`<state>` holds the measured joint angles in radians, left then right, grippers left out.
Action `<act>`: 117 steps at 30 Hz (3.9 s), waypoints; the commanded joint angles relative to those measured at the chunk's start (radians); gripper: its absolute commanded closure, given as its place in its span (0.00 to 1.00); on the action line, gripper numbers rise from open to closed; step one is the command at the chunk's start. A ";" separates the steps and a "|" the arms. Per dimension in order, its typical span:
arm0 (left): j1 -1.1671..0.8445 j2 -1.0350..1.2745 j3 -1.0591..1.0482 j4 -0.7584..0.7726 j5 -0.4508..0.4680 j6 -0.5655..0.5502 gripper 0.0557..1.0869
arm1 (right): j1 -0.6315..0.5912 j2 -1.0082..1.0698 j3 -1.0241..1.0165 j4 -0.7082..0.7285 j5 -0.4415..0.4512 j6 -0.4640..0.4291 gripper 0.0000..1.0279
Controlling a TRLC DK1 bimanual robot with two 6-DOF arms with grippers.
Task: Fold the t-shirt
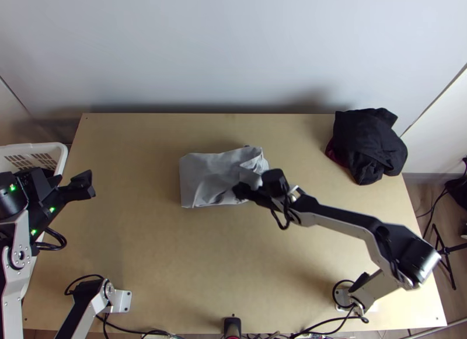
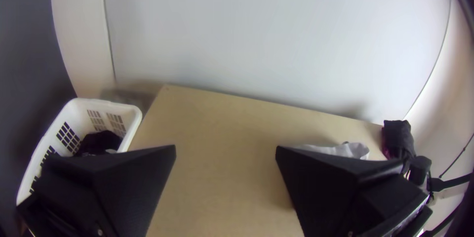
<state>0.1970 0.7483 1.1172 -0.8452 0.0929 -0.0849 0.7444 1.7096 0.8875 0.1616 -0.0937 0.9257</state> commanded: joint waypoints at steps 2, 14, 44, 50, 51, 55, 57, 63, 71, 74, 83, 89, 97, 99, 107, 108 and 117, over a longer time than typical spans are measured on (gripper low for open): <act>0.036 0.033 -0.011 0.041 0.001 0.031 0.05 | -0.019 0.171 0.195 0.009 0.002 0.022 0.05; 0.094 0.066 -0.066 0.086 0.007 0.108 0.05 | -0.042 0.351 0.467 -0.172 0.002 -0.059 0.20; 0.306 0.114 -0.135 0.127 0.149 0.209 0.05 | -0.204 0.054 0.705 -0.287 0.071 -0.398 0.97; 0.292 0.128 -0.146 0.140 0.182 0.183 0.05 | -0.389 0.012 0.817 -0.373 0.071 -0.439 0.97; 0.285 0.129 -0.146 0.143 0.183 0.178 0.05 | -0.422 0.005 0.826 -0.376 0.071 -0.446 0.97; 0.262 0.137 -0.145 0.150 0.188 0.163 0.05 | -0.557 -0.010 0.844 -0.389 0.071 -0.462 0.97; 0.251 0.140 -0.146 0.150 0.194 0.157 0.05 | -0.622 -0.011 0.838 -0.392 0.071 -0.473 0.97; 0.200 0.146 -0.152 0.155 0.200 0.122 0.05 | -0.746 -0.008 0.749 -0.361 0.069 -0.528 0.97; 0.130 0.148 -0.149 0.175 0.199 0.077 0.05 | -0.849 -0.004 0.597 -0.313 0.063 -0.602 0.97; 0.124 0.155 -0.148 0.184 0.199 0.077 0.05 | -0.904 -0.011 0.551 -0.290 0.063 -0.648 0.97; 0.102 0.169 -0.152 0.199 0.199 0.077 0.05 | -1.076 -0.019 0.465 -0.246 0.060 -0.814 0.97; 0.099 0.168 -0.157 0.199 0.199 0.082 0.05 | -1.131 -0.028 0.383 -0.234 0.060 -0.918 0.97; 0.101 0.151 -0.155 0.196 0.197 0.086 0.05 | -1.131 -0.031 0.113 0.064 0.060 -1.055 0.97; 0.107 0.145 -0.154 0.190 0.197 0.097 0.05 | -1.113 -0.048 0.087 0.064 0.060 -1.050 0.97; 0.116 0.122 -0.158 0.173 0.199 0.108 0.05 | -1.080 -0.120 -0.010 0.073 0.060 -1.044 0.47; 0.116 0.118 -0.160 0.170 0.199 0.108 0.05 | -1.079 -0.128 -0.022 0.072 0.058 -1.048 0.47; 0.136 0.088 -0.178 0.156 0.197 0.119 0.05 | -1.102 -0.229 -0.033 -0.028 0.035 -1.050 0.03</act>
<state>0.3161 0.8574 0.9478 -0.6788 0.2893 0.0231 -0.3378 1.5509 0.8696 0.1841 -0.0467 -0.1287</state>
